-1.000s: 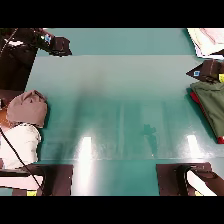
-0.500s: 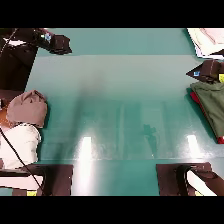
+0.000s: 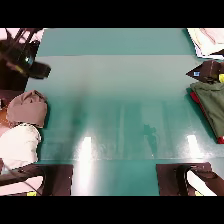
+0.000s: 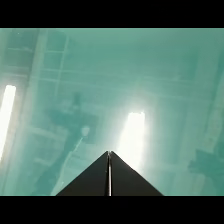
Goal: Fold the shirts.
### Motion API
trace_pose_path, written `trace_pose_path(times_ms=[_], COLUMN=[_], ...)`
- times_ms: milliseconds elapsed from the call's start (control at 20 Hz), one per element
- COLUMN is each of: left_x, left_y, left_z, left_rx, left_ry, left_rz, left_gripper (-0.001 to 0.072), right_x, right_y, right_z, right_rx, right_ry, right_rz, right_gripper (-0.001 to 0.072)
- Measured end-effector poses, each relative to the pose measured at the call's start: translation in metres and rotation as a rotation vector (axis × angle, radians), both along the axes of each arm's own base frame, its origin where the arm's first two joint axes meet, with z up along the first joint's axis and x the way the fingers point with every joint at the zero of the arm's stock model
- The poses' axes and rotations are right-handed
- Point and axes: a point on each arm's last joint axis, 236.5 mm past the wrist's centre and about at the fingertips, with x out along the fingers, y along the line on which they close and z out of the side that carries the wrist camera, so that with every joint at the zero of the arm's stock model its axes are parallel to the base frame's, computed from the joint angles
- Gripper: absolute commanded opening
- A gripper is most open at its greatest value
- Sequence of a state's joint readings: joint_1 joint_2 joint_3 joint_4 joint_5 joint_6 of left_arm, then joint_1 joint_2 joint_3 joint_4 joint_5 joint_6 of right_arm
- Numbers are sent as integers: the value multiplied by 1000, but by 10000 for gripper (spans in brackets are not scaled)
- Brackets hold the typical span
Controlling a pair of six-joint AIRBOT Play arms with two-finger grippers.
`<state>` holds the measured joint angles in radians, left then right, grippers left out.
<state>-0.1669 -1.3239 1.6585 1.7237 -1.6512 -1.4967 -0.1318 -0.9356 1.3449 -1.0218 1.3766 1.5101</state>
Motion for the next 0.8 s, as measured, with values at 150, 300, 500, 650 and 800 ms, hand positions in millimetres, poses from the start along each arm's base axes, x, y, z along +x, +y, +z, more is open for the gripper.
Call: trace_pose_path(times_ms=[150, 300, 500, 650, 800], left_x=[-37, -68, -89, -82, -71], left_y=[43, 82, 107, 108, 107], left_z=[-41, -92, -147, -164, -170], left_rx=[128, 194, 163, 119, 88], left_ry=[65, 129, 147, 91, 37], left_rz=[97, 202, 296, 317, 329], left_gripper=[719, 720, 719, 717, 120], right_x=[1, 2, 2, 2, 1], right_y=[0, -1, 0, 1, 2], right_z=[1, 1, 1, 2, 1], right_rx=[-3, -4, -4, 0, 2], right_ry=[-7, -13, -14, -14, -8], right_rz=[2, 1, 2, 4, 9], right_gripper=[14, 14, 14, 14, 14])
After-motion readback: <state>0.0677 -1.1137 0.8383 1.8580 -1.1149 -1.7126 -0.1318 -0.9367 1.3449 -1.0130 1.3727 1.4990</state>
